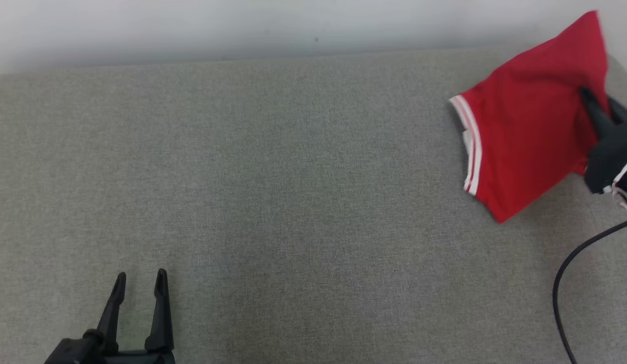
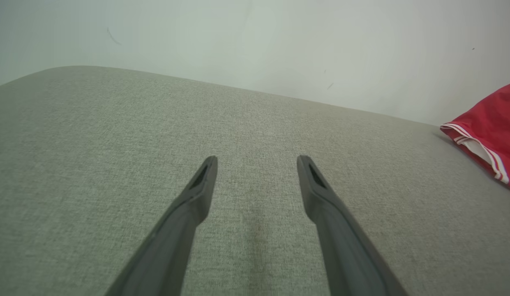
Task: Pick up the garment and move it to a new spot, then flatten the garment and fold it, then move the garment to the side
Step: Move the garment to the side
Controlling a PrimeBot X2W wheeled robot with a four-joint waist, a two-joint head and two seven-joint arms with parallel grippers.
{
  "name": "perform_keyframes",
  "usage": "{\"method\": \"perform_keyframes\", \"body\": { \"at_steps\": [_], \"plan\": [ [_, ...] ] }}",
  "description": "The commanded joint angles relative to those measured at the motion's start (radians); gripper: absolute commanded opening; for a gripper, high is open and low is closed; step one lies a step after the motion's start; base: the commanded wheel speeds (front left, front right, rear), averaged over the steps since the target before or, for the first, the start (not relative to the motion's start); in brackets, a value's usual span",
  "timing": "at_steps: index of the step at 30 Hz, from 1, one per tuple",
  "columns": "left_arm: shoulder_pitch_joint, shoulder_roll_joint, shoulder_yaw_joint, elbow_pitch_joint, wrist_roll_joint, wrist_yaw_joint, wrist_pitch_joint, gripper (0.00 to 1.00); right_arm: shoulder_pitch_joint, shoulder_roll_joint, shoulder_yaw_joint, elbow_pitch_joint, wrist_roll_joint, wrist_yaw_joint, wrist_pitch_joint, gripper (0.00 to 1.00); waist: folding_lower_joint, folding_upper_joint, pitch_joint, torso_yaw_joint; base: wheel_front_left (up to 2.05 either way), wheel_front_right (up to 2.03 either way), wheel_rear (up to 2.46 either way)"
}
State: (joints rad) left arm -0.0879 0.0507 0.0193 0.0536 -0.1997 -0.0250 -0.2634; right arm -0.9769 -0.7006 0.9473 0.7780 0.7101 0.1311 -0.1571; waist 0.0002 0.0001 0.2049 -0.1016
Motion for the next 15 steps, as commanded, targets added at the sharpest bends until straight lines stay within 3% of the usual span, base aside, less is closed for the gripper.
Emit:
{"method": "perform_keyframes", "body": {
  "at_steps": [1,10,15],
  "plan": [
    [-0.018,0.003,0.007,-0.01,0.011,-0.007,-0.002,1.0,-0.034,-0.017,0.005,0.017,0.019,0.0,0.002,0.0,-0.0002,-0.0001,0.028,-0.01,0.0,0.0,0.0],
    [-0.045,0.016,0.02,-0.061,0.043,-0.023,-0.002,1.0,-0.169,-0.101,0.002,0.195,0.096,0.0,0.007,0.0,-0.0002,-0.0001,0.105,0.016,0.0,0.0,0.0],
    [-0.05,0.019,0.026,-0.073,0.046,-0.023,-0.002,1.0,-0.192,-0.114,-0.011,0.281,0.113,0.0,0.012,0.0,-0.0002,-0.0001,0.133,0.022,0.0,0.0,0.0]
  ]
}}
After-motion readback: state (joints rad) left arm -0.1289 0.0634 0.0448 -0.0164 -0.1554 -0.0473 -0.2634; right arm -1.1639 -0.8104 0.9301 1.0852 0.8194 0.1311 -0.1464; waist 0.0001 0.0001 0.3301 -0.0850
